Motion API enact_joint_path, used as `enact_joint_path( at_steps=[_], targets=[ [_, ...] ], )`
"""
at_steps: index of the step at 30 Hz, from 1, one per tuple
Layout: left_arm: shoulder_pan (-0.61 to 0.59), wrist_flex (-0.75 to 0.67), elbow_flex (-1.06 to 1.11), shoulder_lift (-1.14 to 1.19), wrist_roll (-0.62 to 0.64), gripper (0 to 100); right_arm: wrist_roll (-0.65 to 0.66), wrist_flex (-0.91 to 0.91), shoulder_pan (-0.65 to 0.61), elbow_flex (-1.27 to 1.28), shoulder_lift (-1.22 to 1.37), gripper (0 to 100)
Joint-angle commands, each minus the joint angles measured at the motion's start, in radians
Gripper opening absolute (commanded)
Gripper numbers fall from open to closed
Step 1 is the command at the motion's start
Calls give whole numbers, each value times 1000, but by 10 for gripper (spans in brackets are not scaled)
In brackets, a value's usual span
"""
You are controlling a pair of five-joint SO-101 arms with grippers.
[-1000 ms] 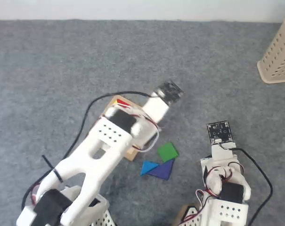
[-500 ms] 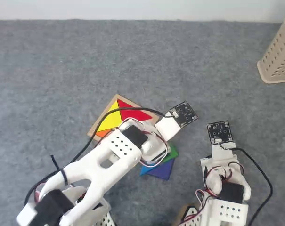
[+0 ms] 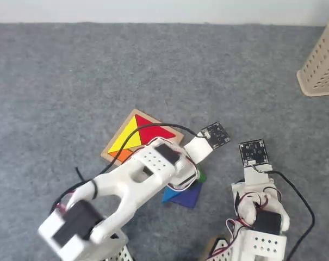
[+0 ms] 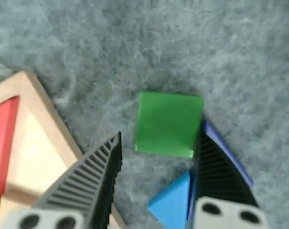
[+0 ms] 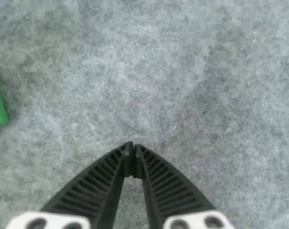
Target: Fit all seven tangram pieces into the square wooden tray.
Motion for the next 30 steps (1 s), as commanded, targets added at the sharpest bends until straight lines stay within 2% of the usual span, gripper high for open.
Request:
enact_joint_path(
  at_steps=[1, 11, 19, 30],
  targets=[
    [2, -5, -76, 58, -15, 232, 11, -13, 12, 6, -15, 6],
    [0, 6, -131, 146, -12, 231, 11, -13, 12, 6, -15, 6],
    [5, 23, -131, 147, -12, 94, 11, -13, 12, 6, -15, 6],
    [5, 35, -128, 146, -12, 76, 11, -13, 12, 6, -15, 6]
  ],
)
